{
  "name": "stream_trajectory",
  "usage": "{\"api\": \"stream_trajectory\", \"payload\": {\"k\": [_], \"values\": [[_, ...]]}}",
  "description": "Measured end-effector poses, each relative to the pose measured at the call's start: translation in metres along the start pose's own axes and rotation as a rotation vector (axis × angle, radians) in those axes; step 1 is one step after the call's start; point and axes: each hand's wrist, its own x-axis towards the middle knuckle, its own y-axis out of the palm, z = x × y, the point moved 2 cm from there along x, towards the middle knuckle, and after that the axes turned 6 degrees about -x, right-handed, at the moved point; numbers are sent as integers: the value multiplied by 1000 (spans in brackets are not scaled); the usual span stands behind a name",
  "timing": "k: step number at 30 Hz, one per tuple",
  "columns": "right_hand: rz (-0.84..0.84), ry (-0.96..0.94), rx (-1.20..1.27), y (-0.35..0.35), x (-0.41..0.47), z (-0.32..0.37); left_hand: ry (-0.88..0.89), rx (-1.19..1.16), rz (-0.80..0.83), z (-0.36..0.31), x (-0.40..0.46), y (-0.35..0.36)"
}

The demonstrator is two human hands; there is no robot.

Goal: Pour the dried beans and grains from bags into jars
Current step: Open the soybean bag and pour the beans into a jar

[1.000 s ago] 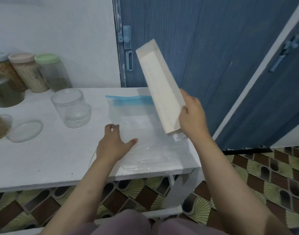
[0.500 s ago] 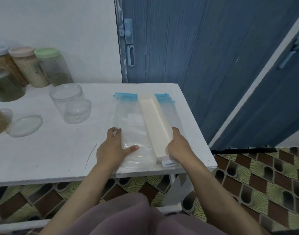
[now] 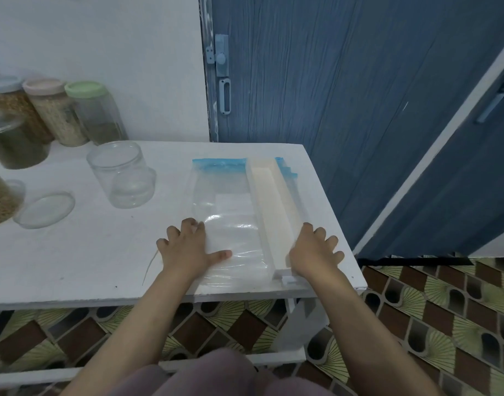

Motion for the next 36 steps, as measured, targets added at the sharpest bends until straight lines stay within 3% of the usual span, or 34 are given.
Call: {"api": "stream_trajectory", "payload": {"k": [8,12,15,22,28,32,36], "values": [[17,-1,99,-6,7,-5,-15,-75,-17,2,0,5],[-169,-135,43,-20,-6,-2,-39,-196,-42,4,-2,0],[-326,-300,134,-29,-19,10,-28,-319,-89,8,-6,-7],[-210,-594,433,-39,-55,71,51,-591,-494,43,-24,-47],[-176,-809,497,-45,-86,161,28,-660,-839,121,-35,-89],[-191,-917,539,-33,-105,235,12,-635,-975,189,-33,-109],[-200,-957,564,-11,-118,311,27,-617,-1013,265,-19,-131]]}}
